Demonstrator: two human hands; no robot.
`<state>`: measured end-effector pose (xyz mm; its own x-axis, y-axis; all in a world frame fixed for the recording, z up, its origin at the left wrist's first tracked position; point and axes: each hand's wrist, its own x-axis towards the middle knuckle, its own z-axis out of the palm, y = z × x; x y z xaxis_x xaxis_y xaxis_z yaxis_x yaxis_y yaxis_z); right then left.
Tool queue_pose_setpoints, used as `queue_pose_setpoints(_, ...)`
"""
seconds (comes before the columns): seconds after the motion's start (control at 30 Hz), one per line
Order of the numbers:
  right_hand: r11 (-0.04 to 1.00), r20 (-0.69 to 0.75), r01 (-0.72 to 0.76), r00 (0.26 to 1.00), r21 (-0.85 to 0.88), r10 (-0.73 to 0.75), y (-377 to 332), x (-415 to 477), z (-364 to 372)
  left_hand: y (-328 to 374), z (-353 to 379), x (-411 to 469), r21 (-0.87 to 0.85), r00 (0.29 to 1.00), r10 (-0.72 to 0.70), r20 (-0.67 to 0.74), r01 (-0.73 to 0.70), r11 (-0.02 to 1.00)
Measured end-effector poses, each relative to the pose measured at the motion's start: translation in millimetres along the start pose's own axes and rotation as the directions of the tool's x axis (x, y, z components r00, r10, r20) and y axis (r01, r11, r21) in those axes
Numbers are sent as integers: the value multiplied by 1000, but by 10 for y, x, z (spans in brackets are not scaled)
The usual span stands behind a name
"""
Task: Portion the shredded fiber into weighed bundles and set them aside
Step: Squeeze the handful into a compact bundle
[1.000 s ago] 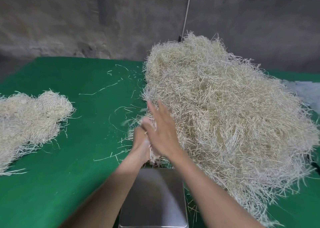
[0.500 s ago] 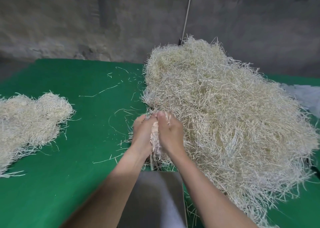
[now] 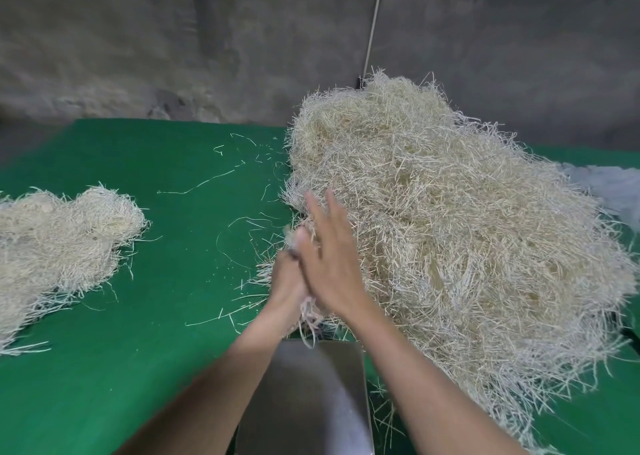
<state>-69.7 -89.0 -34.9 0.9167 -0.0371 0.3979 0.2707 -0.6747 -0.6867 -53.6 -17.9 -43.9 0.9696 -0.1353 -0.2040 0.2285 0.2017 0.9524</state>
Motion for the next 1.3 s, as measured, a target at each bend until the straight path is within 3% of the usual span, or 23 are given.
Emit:
queue_pose_setpoints(0.07,977,40,-196,980,81,193,124,154,-187,-11,46,-40,216,1000,25,-1,-24,976)
queue_pose_setpoints(0.1,963,85,-231,972,140,221,139,116,-194,50,31,-22,162,1000,28,9,-29,986)
queue_pose_setpoints(0.17,934,142,-220,972,281,187,26,-97,-39,168,-12,75,-37,997,27,-74,-29,999)
queue_pose_setpoints(0.23,943,125,-177,981,283,146,-94,-201,105,172,12,152,-120,975,60,-214,-87,989)
queue_pose_setpoints(0.3,959,103,-208,976,193,191,-65,-21,32,110,115,93,-23,974,72,-214,-79,997)
queue_pose_setpoints(0.37,918,73,-272,962,287,263,30,136,-135,58,188,73,99,988,35,-152,-20,995)
queue_pose_setpoints(0.43,892,48,-190,981,411,187,30,37,-149,120,168,131,81,988,74,-136,-64,995)
queue_pose_setpoints(0.5,920,-62,-78,992,384,110,-19,-160,-22,238,134,191,67,955,173,-241,-162,985)
queue_pose_setpoints(0.57,901,-163,-101,969,422,185,41,-202,64,256,106,196,79,941,133,-311,-113,990)
queue_pose_setpoints(0.63,718,-143,-251,887,649,439,137,-53,-6,183,91,131,-121,976,-117,-182,96,988)
queue_pose_setpoints(0.7,483,-62,-290,805,826,590,220,90,-158,79,91,-7,-260,952,-305,18,299,918)
queue_pose_setpoints(0.73,522,-99,-270,813,809,573,267,110,-201,67,114,-81,-245,937,-342,67,348,905)
queue_pose_setpoints(0.8,802,-245,-200,887,563,393,293,-23,-164,92,175,-72,-289,946,-315,72,322,901)
queue_pose_setpoints(0.83,899,-282,-139,920,415,272,293,-153,-68,112,168,-5,-333,959,-281,33,276,902)
queue_pose_setpoints(0.9,977,-296,0,953,212,64,263,-422,156,167,136,106,-353,953,-266,-142,202,913)
queue_pose_setpoints(0.97,993,-299,15,954,114,20,247,-358,213,113,152,89,-242,948,-195,-251,133,961)
queue_pose_setpoints(1.0,988,-298,-71,948,134,109,262,-231,149,21,177,45,-178,952,-175,-253,132,975)
queue_pose_setpoints(1.07,900,-213,-243,918,361,334,279,-29,-70,-152,232,-75,-100,966,-171,-194,154,983)
queue_pose_setpoints(1.1,859,-218,-245,902,450,372,294,-7,-101,-173,227,-78,-71,973,-165,-162,155,985)
queue_pose_setpoints(1.2,899,-340,-215,872,381,353,150,-208,140,-24,136,94,-54,968,-122,-219,113,992)
queue_pose_setpoints(1.3,916,-232,-234,919,326,318,114,-209,219,-60,72,145,-77,961,-139,-240,124,989)
